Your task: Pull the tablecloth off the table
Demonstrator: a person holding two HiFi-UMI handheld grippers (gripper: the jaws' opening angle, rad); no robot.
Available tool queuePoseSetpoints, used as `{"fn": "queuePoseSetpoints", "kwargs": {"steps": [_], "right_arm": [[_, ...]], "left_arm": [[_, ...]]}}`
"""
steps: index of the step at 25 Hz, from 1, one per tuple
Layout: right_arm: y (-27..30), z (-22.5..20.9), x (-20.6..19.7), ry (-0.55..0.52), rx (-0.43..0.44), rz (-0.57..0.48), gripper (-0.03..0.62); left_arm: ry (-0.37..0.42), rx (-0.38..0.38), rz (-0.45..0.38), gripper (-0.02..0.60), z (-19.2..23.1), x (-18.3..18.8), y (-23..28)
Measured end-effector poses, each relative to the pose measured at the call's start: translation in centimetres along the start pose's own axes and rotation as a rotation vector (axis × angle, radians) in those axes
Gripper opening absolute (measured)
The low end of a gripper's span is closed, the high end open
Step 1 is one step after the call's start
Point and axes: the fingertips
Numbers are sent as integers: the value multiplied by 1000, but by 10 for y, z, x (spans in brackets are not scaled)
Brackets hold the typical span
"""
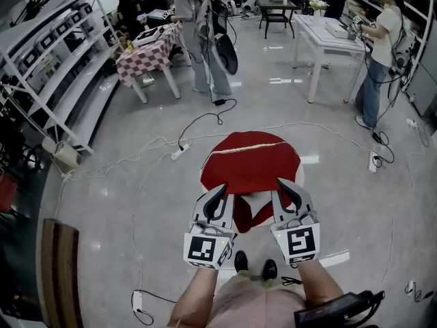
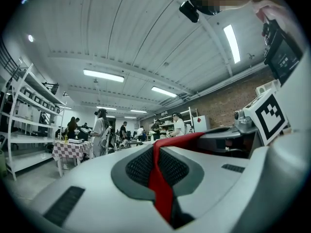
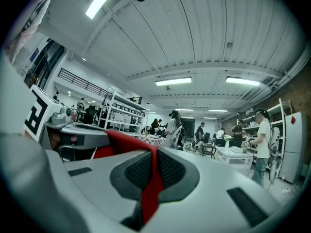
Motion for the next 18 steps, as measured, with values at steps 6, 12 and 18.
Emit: {"fn": "queuePoseSetpoints", "kwargs": {"steps": [6,12,18], "right_arm": [[-13,8,12,-13,20,-27,23],[-33,11,20,1,36,-53,23],[-55,6,32,-38,60,-70,23]], "left_arm": [[9,18,-21,44,-5,13,-16],[16,34,-45,43,-17,25,-29],[24,50,-60,43,-36,43,-39]]}}
Point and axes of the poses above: the fingertips, and each gripper's own axes: y forward along the fingers, z to its left, x out of its top, and after that the axes turned 15 degrees about x, right-handed
